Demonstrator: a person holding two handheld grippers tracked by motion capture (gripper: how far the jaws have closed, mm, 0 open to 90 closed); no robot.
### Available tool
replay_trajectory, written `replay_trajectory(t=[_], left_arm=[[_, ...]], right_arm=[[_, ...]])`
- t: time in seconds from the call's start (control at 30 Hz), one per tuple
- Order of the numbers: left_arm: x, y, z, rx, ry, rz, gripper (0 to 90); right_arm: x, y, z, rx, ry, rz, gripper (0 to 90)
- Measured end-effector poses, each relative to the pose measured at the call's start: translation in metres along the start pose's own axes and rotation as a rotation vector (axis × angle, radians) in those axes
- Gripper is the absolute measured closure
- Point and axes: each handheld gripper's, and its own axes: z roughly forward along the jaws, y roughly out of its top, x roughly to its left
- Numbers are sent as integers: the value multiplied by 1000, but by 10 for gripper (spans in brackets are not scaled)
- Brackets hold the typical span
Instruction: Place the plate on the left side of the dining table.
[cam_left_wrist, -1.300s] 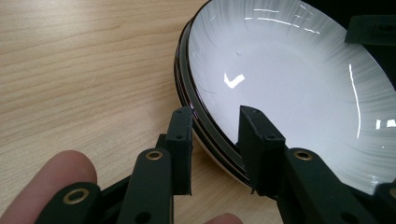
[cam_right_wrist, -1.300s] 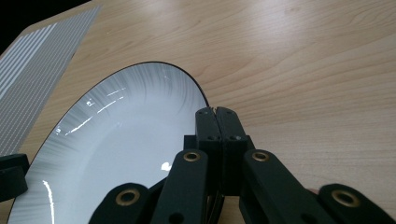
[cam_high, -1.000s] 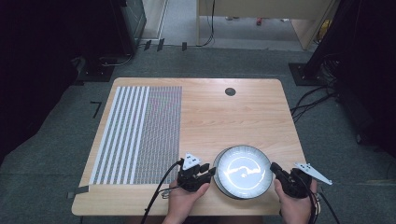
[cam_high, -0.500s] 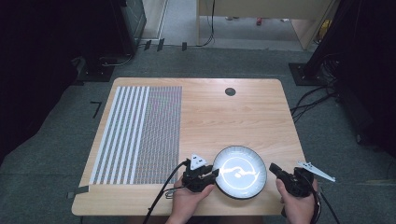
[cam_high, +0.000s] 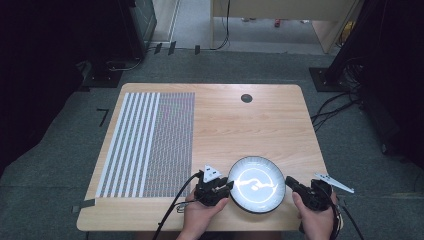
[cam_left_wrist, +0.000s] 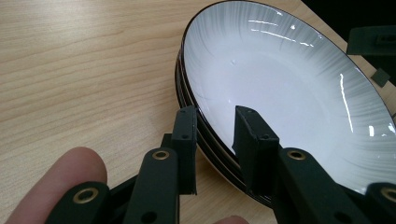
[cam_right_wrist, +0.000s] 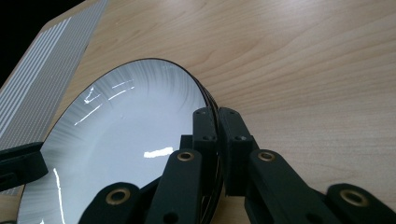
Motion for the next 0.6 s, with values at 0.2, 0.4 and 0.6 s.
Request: replay_trajectory(t=[0.2,0.4,0.6], left_arm=[[0,0,0,0,2,7,720],[-3,-1,1,-3,23,16,735],[-3,0,1,-3,31,15,751]], right_arm=[[-1,-2,5,34,26,20,842],[-6,-1,5,40,62,85,823],[-1,-1,5,43,40,72,812]])
